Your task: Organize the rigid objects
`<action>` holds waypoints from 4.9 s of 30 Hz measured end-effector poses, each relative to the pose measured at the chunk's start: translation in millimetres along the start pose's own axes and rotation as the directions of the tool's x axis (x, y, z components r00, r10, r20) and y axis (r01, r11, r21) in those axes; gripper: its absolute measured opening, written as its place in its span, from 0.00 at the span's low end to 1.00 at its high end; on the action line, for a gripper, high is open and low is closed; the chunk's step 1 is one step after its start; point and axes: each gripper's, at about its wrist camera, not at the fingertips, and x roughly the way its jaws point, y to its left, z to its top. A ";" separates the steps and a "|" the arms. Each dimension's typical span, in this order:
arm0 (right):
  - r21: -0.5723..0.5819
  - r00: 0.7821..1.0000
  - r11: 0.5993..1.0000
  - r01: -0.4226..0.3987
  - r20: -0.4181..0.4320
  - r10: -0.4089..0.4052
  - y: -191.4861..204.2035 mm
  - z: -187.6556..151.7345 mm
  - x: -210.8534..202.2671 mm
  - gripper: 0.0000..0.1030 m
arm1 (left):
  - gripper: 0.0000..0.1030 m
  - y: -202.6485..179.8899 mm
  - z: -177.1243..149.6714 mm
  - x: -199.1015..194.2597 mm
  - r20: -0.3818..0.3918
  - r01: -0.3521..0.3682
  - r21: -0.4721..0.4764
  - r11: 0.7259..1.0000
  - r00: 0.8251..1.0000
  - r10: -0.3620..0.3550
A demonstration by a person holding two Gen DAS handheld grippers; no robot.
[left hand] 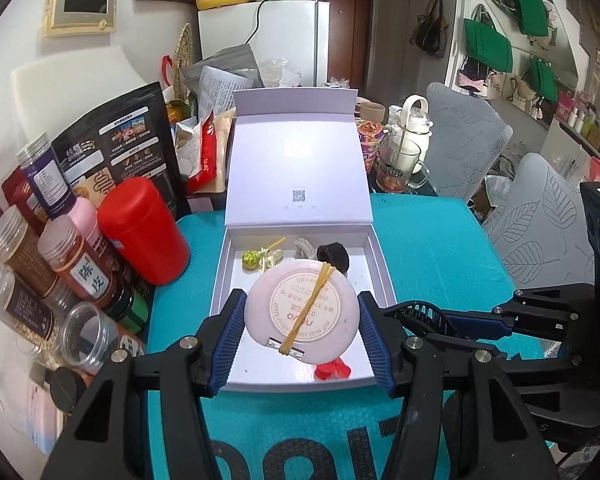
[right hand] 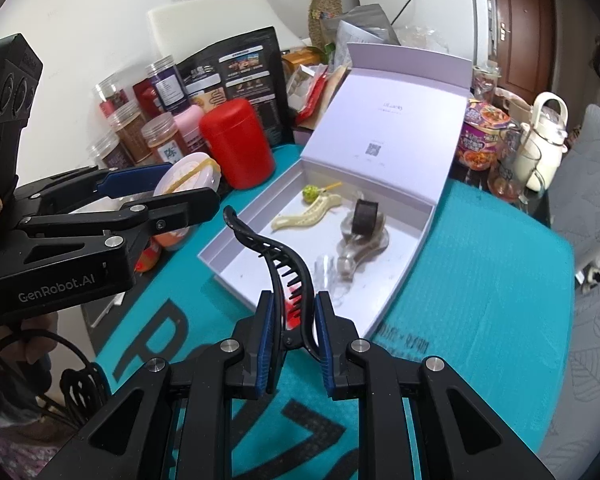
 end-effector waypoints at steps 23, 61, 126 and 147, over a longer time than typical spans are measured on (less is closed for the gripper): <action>-0.004 0.999 1.000 0.021 0.035 -0.021 -31.1 58.8 46.2 0.19 | 0.54 24.2 49.1 56.5 0.033 0.017 0.045 0.999 0.999 -0.019; 0.281 0.994 0.954 0.109 -0.040 -0.102 -84.6 25.9 136.9 0.18 | 0.54 45.5 -5.4 176.0 -0.163 0.047 -0.034 0.998 0.985 -0.052; 0.121 0.984 0.977 0.173 -0.063 -0.167 -55.5 52.8 105.4 0.52 | 0.81 60.9 23.6 120.3 -0.178 -0.108 -0.100 0.989 0.980 0.088; 0.058 0.962 0.969 0.240 0.119 -0.245 -17.0 69.4 -7.0 0.62 | 0.81 33.5 53.8 -2.0 -0.005 -0.156 -0.085 0.984 0.988 0.157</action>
